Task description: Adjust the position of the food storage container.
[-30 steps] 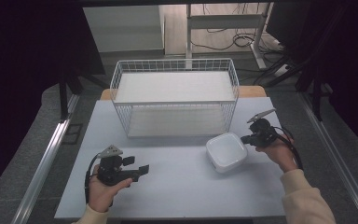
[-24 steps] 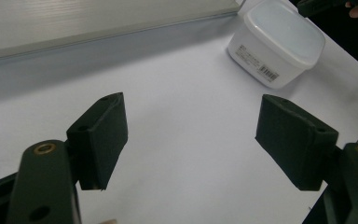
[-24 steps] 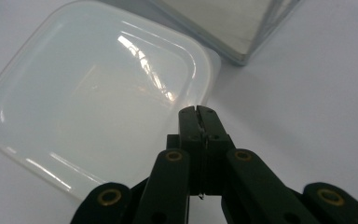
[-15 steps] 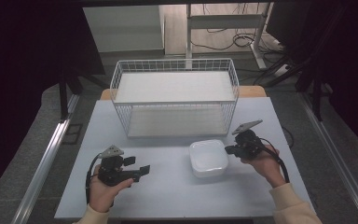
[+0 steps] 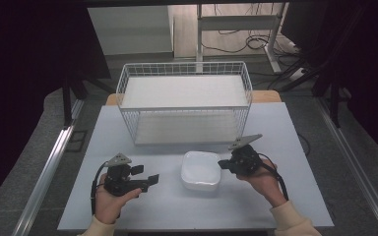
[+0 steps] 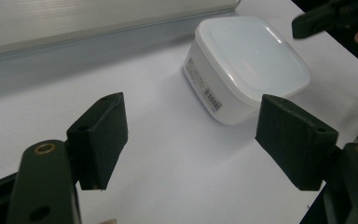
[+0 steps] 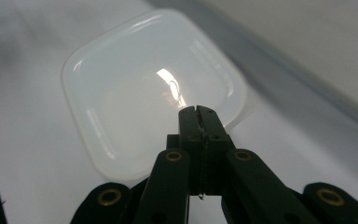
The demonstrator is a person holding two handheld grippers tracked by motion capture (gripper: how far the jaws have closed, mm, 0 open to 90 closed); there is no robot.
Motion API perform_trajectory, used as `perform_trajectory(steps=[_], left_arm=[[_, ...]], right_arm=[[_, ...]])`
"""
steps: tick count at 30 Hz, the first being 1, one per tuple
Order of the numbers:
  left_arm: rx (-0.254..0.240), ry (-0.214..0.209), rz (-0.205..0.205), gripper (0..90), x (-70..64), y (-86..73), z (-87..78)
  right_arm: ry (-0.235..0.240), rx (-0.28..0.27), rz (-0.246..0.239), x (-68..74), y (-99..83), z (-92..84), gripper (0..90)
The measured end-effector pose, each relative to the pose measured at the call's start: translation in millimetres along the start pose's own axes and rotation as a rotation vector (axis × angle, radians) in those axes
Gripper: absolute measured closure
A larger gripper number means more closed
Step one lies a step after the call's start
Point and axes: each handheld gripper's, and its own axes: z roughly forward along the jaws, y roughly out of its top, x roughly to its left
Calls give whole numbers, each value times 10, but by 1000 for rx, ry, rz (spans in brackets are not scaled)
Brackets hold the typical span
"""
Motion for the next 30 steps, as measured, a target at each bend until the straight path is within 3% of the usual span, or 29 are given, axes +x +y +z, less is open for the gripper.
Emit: perform_trajectory(steps=[2,6,9,10,14,17,23,30], left_arm=[[2,1,0,244,5,0,4],[3,0,3,244,-5,3,10],[4,-10,2,244,-11,5,13],[-1,-40,-14,243,-3,6,7],[-4,-13,-6,243,0,7,-8],[-10,-8,-7,243,13,5,-26],[-3,-14,-11,243,19,0,-5],[-2,-11,-16,242,30,-6,-2]], right_arm=[[-40,-21,4,-93,122,-57,898],[-64,-27,2,-201,250,-18,898],[-71,-5,-8,-300,363,125,897],[-70,29,-7,-368,417,268,898],[-66,81,-16,-430,429,444,897],[-59,129,-29,-417,385,526,898],[-34,122,-30,-377,258,408,898],[-36,114,-28,-274,127,314,898]])
